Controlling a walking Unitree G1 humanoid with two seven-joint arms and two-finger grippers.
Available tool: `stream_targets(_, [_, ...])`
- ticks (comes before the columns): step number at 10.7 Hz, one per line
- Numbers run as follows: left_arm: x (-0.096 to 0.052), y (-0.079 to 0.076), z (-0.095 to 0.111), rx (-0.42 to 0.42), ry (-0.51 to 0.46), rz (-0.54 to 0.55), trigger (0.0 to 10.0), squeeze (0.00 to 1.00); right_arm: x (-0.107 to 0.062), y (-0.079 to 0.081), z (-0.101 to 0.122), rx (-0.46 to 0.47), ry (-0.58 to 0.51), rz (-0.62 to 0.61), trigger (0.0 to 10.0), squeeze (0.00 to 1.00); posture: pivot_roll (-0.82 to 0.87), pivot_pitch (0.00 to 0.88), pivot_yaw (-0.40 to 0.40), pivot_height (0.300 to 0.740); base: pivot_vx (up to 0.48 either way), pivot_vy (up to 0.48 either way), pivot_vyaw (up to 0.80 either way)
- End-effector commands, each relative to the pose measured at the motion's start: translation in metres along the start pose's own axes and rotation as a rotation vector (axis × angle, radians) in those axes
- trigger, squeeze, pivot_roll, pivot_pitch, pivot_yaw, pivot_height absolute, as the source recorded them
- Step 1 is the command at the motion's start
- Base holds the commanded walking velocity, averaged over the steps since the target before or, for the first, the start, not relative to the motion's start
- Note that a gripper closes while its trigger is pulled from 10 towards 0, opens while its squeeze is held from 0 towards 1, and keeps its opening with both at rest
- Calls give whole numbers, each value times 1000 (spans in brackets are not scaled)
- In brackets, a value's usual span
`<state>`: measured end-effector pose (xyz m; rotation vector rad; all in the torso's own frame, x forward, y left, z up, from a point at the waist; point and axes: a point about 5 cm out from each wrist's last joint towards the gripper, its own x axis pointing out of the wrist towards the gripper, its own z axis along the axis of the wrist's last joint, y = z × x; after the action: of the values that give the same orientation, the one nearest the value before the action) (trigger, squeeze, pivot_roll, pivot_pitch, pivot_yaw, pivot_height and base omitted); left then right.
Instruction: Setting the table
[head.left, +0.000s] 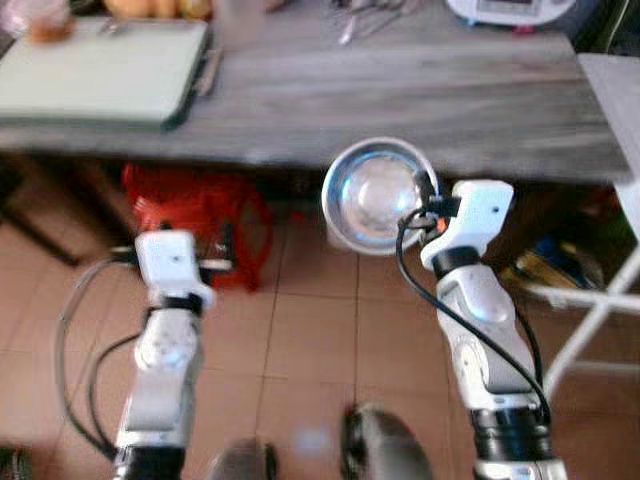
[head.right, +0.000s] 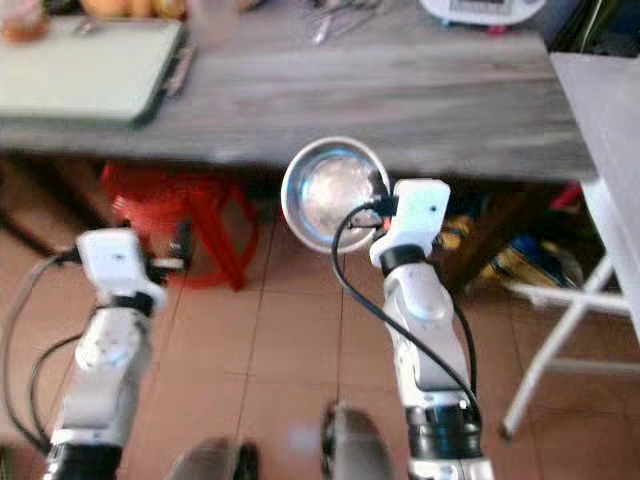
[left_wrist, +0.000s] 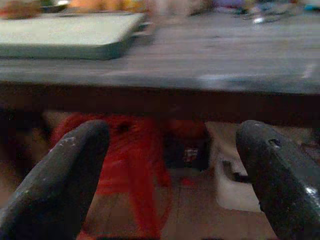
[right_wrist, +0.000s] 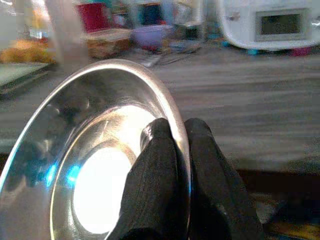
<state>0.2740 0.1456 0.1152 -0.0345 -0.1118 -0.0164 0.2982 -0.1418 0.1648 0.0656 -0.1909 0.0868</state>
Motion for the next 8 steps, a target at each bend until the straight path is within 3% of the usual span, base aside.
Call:
stream_targets(1, [-1, -3, 2, 13, -4, -30, 10000, 0, 0, -6, 2, -12, -18, -49, 10000, 0, -26, 179, 18, 740, 469, 0, 0])
stream_targets(5, [-1, -7, 2, -7, 3, -43, 10000, 0, 4, -9, 5, -2, -34, -41, 10000, 0, -29, 177, 17, 740, 471, 0, 0])
stream_targets(8, [-3, -5, 3, -18, 3, -40, 10000, 0, 1, -14, -1, 30, 7, -93, 10000, 0, -31, 184, 14, 740, 89, 0, 0])
